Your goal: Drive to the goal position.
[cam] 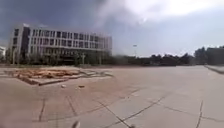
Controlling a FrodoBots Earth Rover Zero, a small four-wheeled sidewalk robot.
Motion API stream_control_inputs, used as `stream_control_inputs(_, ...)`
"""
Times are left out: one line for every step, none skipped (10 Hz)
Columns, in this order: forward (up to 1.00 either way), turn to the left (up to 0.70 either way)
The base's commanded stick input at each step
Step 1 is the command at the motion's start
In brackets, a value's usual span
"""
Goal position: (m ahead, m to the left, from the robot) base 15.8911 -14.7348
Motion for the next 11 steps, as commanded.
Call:
stream_control_inputs(0.70, -0.35)
stream_control_inputs(0.70, -0.23)
stream_control_inputs(0.70, -0.01)
stream_control_inputs(0.70, -0.01)
stream_control_inputs(0.70, -0.01)
stream_control_inputs(0.70, -0.01)
stream_control_inputs(0.70, -0.01)
stream_control_inputs(0.70, -0.01)
stream_control_inputs(0.70, -0.01)
stream_control_inputs(0.70, -0.01)
stream_control_inputs(0.70, -0.01)
